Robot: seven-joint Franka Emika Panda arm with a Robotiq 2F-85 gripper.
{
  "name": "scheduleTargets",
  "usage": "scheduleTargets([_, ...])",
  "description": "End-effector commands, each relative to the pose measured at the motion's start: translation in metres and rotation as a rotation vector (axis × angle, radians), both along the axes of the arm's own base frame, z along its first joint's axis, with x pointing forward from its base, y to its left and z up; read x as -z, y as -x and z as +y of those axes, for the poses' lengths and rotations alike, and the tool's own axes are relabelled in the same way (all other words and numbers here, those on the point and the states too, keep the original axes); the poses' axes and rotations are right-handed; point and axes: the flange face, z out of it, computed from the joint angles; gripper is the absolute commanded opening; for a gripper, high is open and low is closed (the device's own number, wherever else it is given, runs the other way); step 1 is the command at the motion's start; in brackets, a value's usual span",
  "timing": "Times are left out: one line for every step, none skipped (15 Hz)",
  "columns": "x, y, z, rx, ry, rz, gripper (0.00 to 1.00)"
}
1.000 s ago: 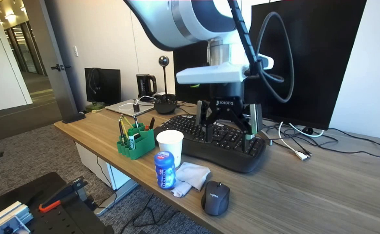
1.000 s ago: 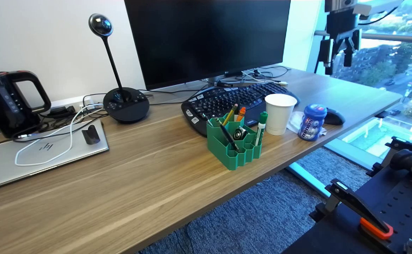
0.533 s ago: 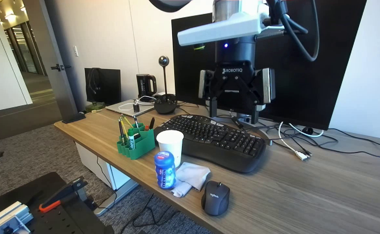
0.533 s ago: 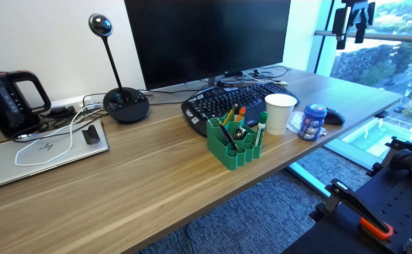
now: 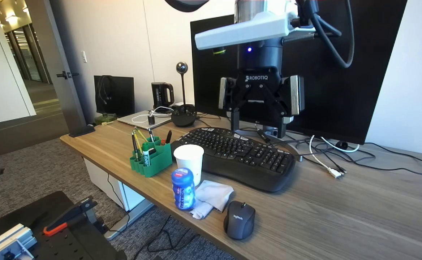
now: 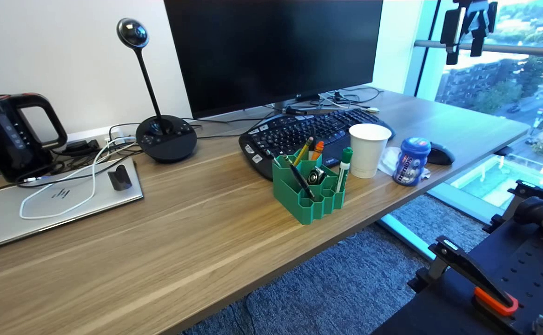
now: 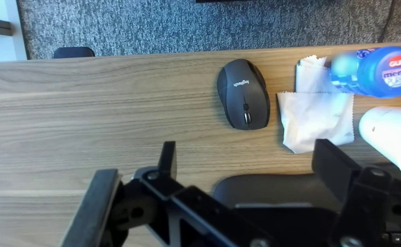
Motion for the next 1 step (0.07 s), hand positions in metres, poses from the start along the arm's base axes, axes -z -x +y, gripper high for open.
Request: scheduleTargets([-0.0004, -0.0002, 0.0000, 0.000, 0.000, 0.001, 1.00])
